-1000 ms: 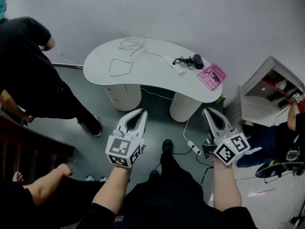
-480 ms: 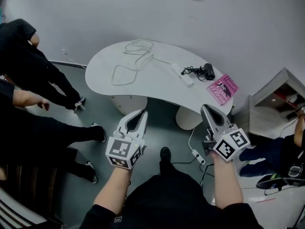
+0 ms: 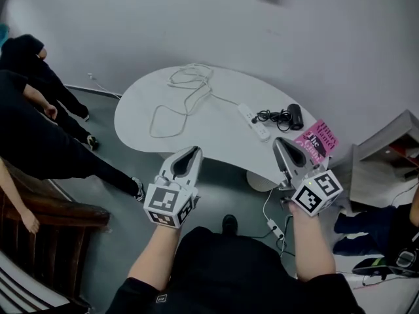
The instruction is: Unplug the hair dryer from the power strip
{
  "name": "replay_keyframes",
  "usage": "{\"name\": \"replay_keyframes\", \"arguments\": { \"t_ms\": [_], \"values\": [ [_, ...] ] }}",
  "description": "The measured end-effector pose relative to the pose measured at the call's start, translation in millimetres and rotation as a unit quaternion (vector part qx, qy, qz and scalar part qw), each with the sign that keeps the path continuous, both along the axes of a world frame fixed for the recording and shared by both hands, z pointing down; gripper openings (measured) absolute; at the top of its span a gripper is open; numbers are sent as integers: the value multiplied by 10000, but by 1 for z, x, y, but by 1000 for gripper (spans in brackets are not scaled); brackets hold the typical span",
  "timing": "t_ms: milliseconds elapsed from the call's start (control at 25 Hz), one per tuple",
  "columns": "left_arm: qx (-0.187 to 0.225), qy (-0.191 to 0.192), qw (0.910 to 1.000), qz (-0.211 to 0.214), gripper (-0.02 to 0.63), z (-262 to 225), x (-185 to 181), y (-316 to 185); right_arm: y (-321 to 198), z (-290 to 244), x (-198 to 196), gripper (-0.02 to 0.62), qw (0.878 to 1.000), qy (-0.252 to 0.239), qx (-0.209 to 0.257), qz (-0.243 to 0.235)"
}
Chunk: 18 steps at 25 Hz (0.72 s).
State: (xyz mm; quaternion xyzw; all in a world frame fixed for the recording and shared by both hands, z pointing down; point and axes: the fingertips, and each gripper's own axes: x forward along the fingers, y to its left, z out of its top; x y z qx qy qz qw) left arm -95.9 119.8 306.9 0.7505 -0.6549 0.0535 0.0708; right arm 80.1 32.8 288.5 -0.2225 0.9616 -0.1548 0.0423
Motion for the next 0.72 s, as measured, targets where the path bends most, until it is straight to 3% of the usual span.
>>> {"name": "replay_keyframes", "arguments": {
  "t_ms": [280,480,720],
  "values": [
    [-36,-175,9995,241,28,-2,-15,-56,-43,19,-10,35,9994,-36,-290,204],
    [-104,-224,9975,663,28,10,-21,-105,-79,37,-17,35,9973,99,-456,572],
    [-148,-193,9923,1218,28,28,-56,-168,-120,47,-54,35,9932,297,-481,1017]
  ]
}}
